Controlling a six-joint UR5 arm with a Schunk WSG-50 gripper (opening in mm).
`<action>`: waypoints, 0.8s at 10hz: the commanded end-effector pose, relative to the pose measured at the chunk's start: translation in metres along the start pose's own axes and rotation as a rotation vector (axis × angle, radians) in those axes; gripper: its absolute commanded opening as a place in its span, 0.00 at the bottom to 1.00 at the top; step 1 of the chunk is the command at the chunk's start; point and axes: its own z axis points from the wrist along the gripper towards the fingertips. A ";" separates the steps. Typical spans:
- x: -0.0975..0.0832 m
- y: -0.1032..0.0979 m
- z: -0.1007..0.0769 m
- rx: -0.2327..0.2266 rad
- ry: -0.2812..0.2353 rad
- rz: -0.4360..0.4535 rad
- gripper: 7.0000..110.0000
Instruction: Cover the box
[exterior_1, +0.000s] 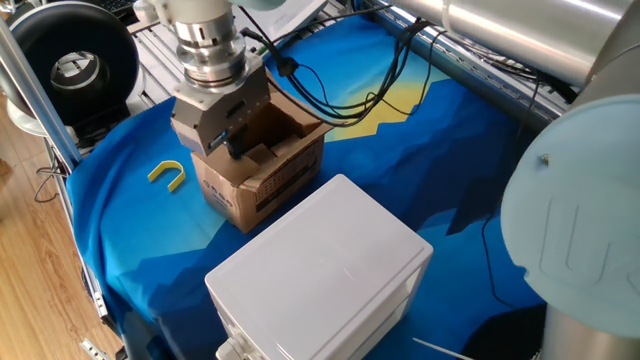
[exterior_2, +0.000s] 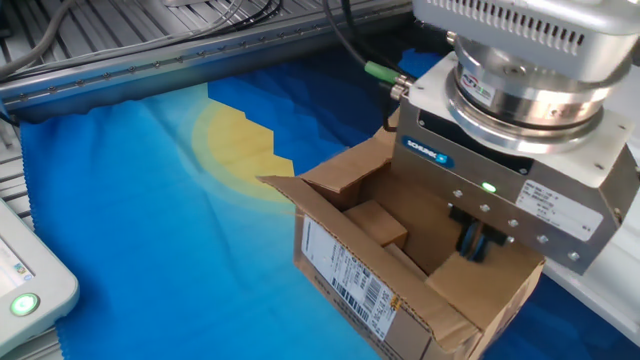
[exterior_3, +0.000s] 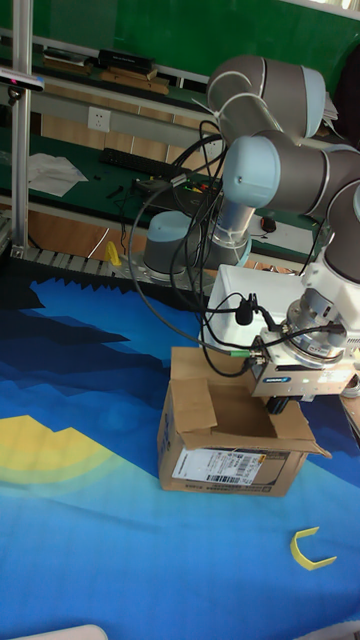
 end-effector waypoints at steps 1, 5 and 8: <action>-0.008 0.009 0.000 -0.030 -0.027 0.021 0.00; -0.012 0.019 -0.002 -0.069 -0.036 0.070 0.00; -0.025 0.025 -0.003 -0.095 -0.086 0.113 0.00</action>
